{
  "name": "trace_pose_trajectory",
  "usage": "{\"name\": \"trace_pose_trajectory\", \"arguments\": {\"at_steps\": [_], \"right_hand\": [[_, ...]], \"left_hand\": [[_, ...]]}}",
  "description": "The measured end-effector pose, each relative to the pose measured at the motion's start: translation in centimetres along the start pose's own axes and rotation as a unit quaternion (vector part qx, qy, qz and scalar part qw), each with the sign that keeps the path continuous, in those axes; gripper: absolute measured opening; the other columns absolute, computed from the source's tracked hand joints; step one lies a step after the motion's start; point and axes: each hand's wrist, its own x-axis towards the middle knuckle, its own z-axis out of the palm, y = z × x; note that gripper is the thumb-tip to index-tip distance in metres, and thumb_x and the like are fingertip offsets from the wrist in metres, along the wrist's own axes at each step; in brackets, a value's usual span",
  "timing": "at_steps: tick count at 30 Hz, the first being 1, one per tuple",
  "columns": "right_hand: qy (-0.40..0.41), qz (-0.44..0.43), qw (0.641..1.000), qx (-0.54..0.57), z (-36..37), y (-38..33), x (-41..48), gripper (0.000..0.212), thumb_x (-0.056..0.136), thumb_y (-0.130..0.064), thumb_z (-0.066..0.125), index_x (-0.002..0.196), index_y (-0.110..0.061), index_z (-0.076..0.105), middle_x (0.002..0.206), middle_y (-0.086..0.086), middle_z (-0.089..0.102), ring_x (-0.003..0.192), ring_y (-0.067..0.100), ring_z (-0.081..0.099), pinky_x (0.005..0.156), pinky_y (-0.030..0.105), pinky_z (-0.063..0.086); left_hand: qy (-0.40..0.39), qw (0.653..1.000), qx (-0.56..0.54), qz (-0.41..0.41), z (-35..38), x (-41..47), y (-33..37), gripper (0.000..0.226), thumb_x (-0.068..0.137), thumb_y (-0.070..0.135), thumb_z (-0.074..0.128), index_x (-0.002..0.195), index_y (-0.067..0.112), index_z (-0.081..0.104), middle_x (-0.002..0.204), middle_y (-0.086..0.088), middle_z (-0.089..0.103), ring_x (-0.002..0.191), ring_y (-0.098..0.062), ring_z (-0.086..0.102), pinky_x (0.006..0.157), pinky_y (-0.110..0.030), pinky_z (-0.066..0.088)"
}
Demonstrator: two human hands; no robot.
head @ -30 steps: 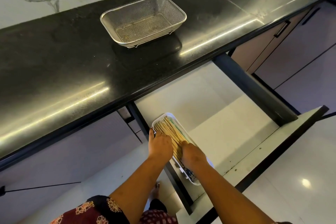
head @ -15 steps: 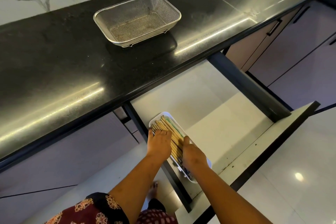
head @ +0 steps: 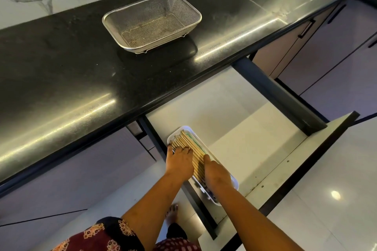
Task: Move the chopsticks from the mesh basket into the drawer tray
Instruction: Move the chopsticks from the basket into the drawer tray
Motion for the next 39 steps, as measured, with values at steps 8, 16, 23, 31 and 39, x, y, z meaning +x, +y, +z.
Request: {"name": "trace_pose_trajectory", "arguments": {"at_steps": [8, 16, 23, 31, 39], "right_hand": [[-0.051, -0.012, 0.995, 0.086, -0.3, 0.1, 0.5, 0.029, 0.1, -0.012, 0.032, 0.125, -0.006, 0.045, 0.121, 0.019, 0.057, 0.109, 0.037, 0.056, 0.087, 0.042, 0.045], [-0.087, -0.002, 0.994, 0.058, -0.6, 0.7, -0.1, 0.03, 0.099, -0.014, 0.036, 0.126, -0.007, 0.046, 0.123, 0.016, 0.056, 0.112, 0.033, 0.056, 0.093, 0.041, 0.046], [-0.114, -0.004, 0.992, 0.058, 0.0, 1.3, -0.2, 0.023, 0.096, -0.023, 0.043, 0.117, -0.021, 0.052, 0.105, -0.002, 0.058, 0.094, 0.016, 0.055, 0.09, 0.032, 0.044], [-0.12, -0.037, 0.99, 0.067, 0.1, 1.4, 0.0, 0.019, 0.089, -0.014, 0.047, 0.106, -0.023, 0.049, 0.115, 0.002, 0.059, 0.104, 0.022, 0.057, 0.095, 0.042, 0.048], [-0.081, -0.117, 0.982, 0.128, 0.0, 1.8, 0.1, 0.017, 0.086, -0.006, 0.05, 0.1, -0.011, 0.059, 0.101, 0.012, 0.065, 0.093, 0.025, 0.062, 0.082, 0.032, 0.051]], "left_hand": [[0.01, 1.0, 0.003, -0.02, 0.2, -0.1, 0.4, 0.055, 0.093, 0.029, 0.034, 0.145, 0.014, 0.027, 0.152, -0.004, 0.031, 0.141, -0.024, 0.024, 0.115, -0.054, 0.001], [-0.002, 1.0, 0.006, -0.019, 0.0, -0.5, 0.9, 0.056, 0.095, 0.032, 0.033, 0.147, 0.014, 0.023, 0.154, -0.004, 0.026, 0.142, -0.024, 0.02, 0.115, -0.054, -0.001], [-0.025, 0.996, 0.08, -0.042, 0.3, -1.3, 1.9, 0.056, 0.096, 0.043, 0.033, 0.137, 0.007, 0.04, 0.144, -0.013, 0.041, 0.135, -0.031, 0.031, 0.114, -0.056, 0.007], [-0.018, 0.996, 0.081, -0.036, 0.1, -1.4, 1.2, 0.06, 0.097, 0.045, 0.026, 0.141, 0.006, 0.034, 0.147, -0.012, 0.037, 0.137, -0.03, 0.027, 0.115, -0.053, 0.006], [0.005, 0.998, 0.034, -0.043, -0.1, -2.4, 1.9, 0.054, 0.096, 0.046, 0.031, 0.135, 0.011, 0.041, 0.143, -0.007, 0.042, 0.135, -0.027, 0.03, 0.116, -0.053, 0.008]]}}
